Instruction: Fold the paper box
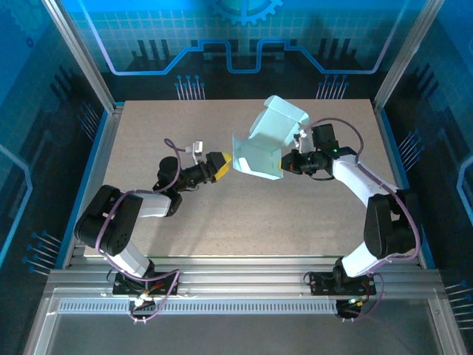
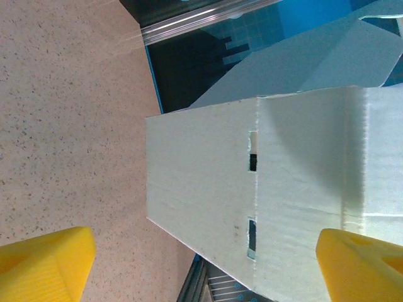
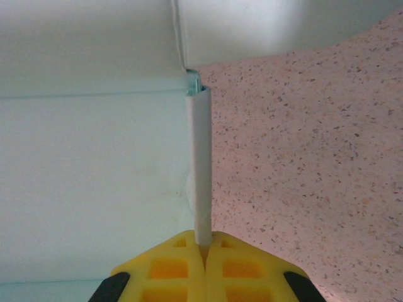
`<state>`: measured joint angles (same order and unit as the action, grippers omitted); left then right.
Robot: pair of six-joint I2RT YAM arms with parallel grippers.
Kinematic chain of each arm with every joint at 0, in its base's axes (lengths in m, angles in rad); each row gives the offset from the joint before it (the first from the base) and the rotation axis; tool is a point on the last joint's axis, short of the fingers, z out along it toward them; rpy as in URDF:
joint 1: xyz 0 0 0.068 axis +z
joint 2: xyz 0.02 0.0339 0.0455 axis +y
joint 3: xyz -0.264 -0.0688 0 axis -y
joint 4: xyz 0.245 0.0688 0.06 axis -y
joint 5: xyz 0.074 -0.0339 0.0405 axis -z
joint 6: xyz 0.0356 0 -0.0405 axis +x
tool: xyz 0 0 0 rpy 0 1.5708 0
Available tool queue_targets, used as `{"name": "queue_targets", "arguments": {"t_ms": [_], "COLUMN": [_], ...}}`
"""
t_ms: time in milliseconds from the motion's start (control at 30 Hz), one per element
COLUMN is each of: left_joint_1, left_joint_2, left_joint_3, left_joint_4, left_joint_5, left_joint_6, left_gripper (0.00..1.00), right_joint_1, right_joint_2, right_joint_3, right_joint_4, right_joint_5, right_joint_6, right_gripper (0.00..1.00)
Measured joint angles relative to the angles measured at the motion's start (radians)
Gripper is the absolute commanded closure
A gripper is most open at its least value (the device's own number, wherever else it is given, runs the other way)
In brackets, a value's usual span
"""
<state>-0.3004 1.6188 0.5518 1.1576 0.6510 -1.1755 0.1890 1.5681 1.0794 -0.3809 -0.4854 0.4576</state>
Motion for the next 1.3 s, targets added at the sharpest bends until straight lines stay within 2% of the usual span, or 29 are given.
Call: {"name": "queue_targets", "arguments": {"t_ms": [133, 233, 367, 500, 633, 767, 1000, 1100, 1300], "left_joint_1": [0.010, 0.013, -0.012, -0.134, -0.234, -0.304, -0.327, -0.327, -0.327], "left_joint_2": [-0.051, -0.146, -0.328, -0.413, -0.380, -0.273, -0.102, -0.047, 0.018], "left_joint_3": [-0.007, -0.013, 0.007, 0.185, 0.381, 0.542, 0.647, 0.686, 0.750], "left_joint_4": [-0.026, -0.114, -0.386, -0.763, -1.019, -1.210, -1.384, -1.411, -1.427], "left_joint_5": [-0.016, -0.064, -0.189, -0.368, -0.493, -0.597, -0.657, -0.665, -0.689], "left_joint_6": [0.027, 0.082, 0.246, 0.486, 0.650, 0.745, 0.796, 0.813, 0.809], "left_gripper": [0.07, 0.08, 0.11, 0.19, 0.33, 0.50, 0.55, 0.61, 0.63], "right_joint_1": [0.000, 0.003, 0.041, 0.107, 0.159, 0.201, 0.241, 0.252, 0.264], "right_joint_2": [-0.001, -0.010, -0.039, -0.068, -0.080, -0.082, -0.097, -0.110, -0.120], "right_joint_3": [0.000, 0.001, 0.002, 0.019, 0.053, 0.090, 0.106, 0.106, 0.106], "right_joint_4": [-0.016, -0.063, -0.130, -0.184, -0.214, -0.237, -0.254, -0.259, -0.259], "right_joint_5": [0.073, 0.206, 0.427, 0.612, 0.737, 0.810, 0.827, 0.827, 0.834], "right_joint_6": [0.008, 0.010, 0.010, 0.011, 0.014, 0.014, 0.014, 0.016, 0.033], "right_gripper": [1.00, 1.00, 1.00, 1.00, 1.00, 1.00, 1.00, 1.00, 1.00]}}
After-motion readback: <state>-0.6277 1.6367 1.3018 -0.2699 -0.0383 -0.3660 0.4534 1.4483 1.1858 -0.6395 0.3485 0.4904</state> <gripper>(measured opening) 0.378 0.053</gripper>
